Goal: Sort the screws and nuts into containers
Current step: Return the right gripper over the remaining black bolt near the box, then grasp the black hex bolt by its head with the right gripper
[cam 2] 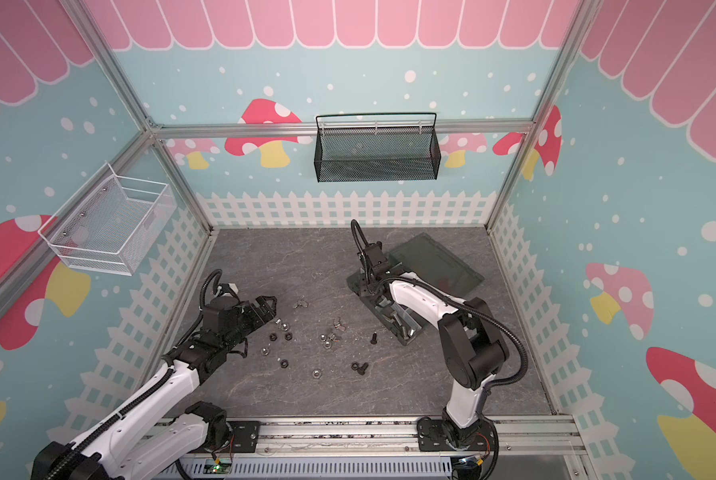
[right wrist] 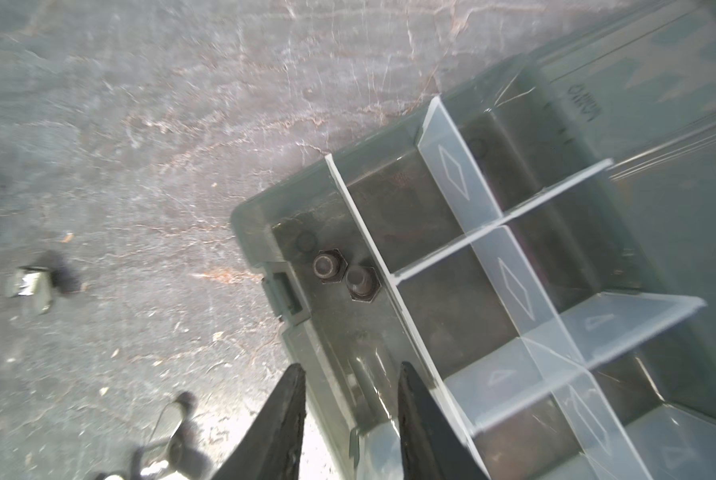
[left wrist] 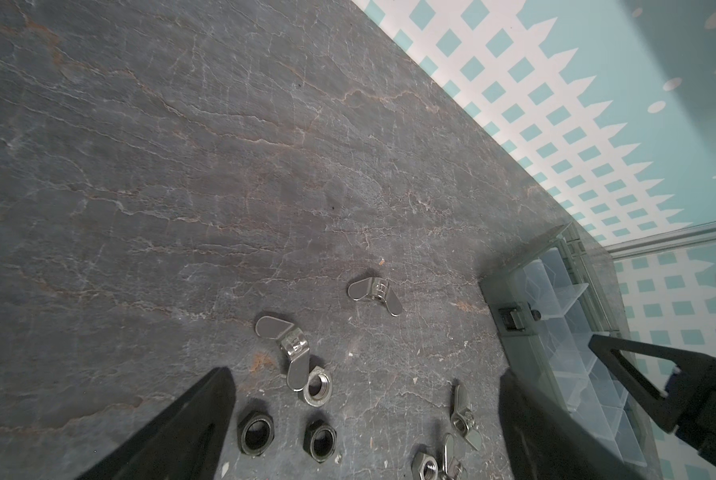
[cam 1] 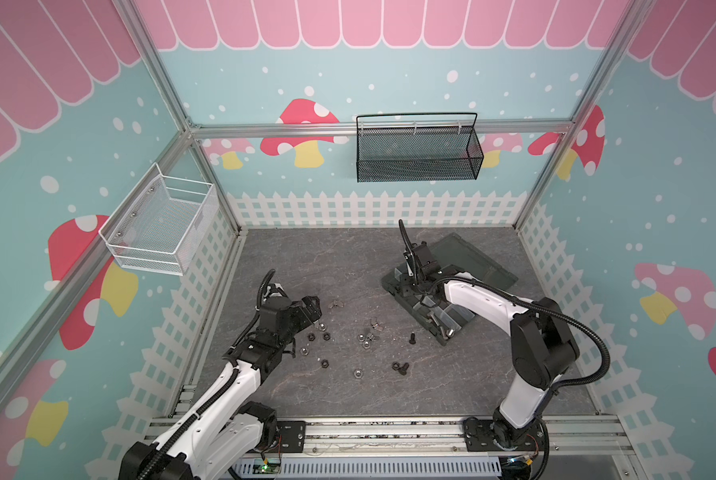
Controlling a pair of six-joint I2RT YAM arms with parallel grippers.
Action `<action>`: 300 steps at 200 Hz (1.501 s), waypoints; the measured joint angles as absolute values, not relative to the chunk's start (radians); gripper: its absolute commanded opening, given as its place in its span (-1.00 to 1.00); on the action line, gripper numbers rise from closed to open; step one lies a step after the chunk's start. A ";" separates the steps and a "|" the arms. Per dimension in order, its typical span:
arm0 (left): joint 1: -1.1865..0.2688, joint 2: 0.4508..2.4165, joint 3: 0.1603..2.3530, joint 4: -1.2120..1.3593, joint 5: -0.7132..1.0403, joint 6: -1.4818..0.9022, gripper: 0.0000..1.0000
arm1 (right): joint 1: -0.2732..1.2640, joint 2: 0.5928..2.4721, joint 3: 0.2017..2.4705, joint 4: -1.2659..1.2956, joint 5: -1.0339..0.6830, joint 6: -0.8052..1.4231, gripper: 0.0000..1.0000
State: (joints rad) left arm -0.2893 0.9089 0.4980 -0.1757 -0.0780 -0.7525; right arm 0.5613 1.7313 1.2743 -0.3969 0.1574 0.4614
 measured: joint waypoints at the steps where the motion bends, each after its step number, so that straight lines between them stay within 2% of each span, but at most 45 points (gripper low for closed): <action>1: -0.289 0.909 0.498 -0.176 -0.078 -0.752 1.00 | 0.563 1.728 1.273 -0.398 0.158 0.462 -0.21; 53: -0.289 0.914 0.498 -0.175 -0.078 -0.752 1.00 | 0.671 1.608 1.184 -0.446 0.178 0.527 -0.21; 131: -0.289 0.932 0.498 -0.174 -0.078 -0.753 0.99 | 0.839 1.575 1.026 -0.551 0.142 0.709 -0.21; 191: -0.289 0.930 0.498 -0.174 -0.078 -0.753 0.99 | 0.844 1.536 0.904 -0.577 0.139 0.797 -0.17; 300: -0.289 0.924 0.498 -0.170 -0.078 -0.760 1.00 | 0.794 1.536 0.868 -0.512 0.130 0.809 -0.19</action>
State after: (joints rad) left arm -0.2893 0.9237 0.4980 -0.1699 -0.0776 -0.7601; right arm 0.7937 1.5356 0.8684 -0.5121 0.1299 0.8089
